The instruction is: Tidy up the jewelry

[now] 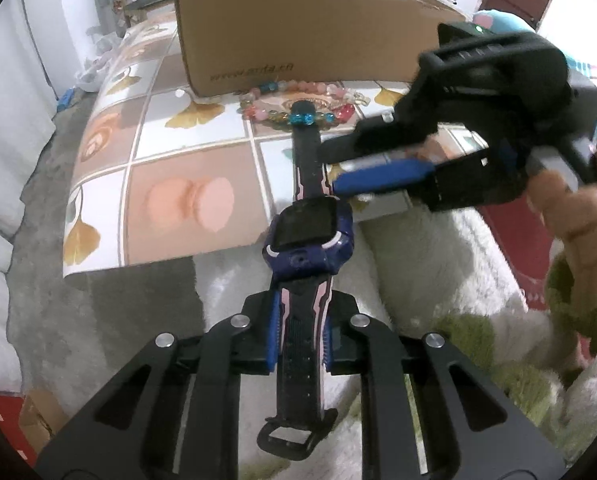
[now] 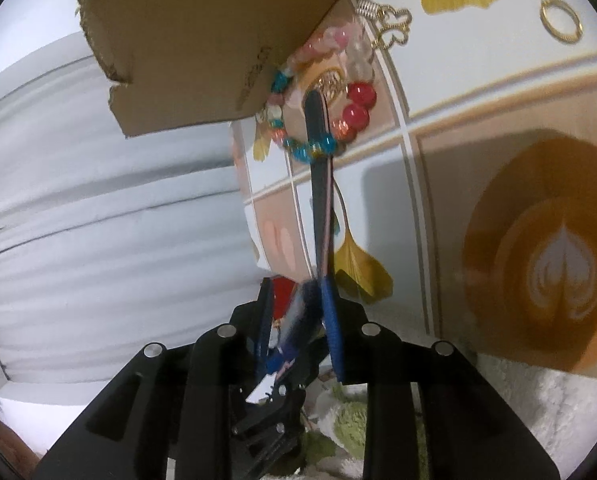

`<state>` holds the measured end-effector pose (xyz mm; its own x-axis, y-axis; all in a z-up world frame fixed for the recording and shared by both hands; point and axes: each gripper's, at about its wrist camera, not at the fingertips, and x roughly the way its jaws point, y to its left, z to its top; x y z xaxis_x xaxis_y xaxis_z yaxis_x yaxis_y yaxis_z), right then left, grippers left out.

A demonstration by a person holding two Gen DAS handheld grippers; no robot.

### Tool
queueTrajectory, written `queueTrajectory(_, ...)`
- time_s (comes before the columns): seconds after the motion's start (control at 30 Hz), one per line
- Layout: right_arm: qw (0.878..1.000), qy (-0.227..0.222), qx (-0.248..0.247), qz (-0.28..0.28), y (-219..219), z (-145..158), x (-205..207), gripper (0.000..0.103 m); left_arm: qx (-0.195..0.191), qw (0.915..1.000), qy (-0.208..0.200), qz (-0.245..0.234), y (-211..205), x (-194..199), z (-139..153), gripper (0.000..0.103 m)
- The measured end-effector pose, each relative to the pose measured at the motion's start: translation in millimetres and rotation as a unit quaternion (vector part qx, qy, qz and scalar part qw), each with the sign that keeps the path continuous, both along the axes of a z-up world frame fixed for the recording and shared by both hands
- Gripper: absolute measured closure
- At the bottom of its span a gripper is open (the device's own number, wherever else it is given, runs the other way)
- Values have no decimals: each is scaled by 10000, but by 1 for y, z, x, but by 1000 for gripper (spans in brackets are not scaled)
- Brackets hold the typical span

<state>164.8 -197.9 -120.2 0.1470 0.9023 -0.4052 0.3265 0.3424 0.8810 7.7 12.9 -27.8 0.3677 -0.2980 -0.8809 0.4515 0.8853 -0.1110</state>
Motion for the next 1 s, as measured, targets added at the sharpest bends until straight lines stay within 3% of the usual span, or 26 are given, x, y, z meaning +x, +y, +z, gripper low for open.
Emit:
queueTrajectory(0.53,9978,159,-645,-78,31,3,2,79,-152,9990,-258,-328,14,-30,1,89)
queueTrajectory(0.7,9954,-8,-955,-119,40,9,1,98,-164,9988,-257,-376,18,-38,1,89)
queueTrajectory(0.8,9960,-31,-868,-195,43,11,-6,98,-131,9990,-277,-332,20,-40,3,93)
queueTrajectory(1.0,9992,-25,-136,-381,52,13,-25,99,-166,9977,-651,-80,34,-44,28,94)
